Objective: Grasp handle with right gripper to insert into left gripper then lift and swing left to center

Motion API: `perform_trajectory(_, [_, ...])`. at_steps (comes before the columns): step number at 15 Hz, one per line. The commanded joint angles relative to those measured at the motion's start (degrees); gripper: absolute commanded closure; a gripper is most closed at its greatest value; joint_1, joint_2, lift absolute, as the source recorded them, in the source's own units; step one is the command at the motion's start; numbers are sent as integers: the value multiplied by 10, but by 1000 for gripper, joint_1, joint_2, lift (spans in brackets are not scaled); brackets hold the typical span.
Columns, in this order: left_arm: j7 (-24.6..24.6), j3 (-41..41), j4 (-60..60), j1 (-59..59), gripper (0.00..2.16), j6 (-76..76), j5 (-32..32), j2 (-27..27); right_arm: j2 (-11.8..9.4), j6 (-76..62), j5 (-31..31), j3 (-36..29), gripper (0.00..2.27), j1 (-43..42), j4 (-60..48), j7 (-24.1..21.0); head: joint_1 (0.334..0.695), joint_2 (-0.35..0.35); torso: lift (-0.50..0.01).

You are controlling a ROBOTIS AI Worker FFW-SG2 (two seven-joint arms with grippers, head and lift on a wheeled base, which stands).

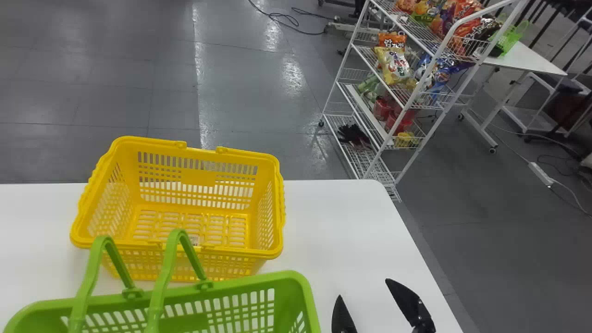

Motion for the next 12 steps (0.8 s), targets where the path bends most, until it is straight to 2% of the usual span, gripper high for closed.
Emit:
perform_trajectory(1, [0,2,2,0,2132,1,0,0,0,-1,0,0,36,1,0,0,695,-350,-93])
perform_trajectory(12, [-9,9,5,-1,2132,1,-11,2,3,-3,0,-1,39,1,1,0,695,-350,-93])
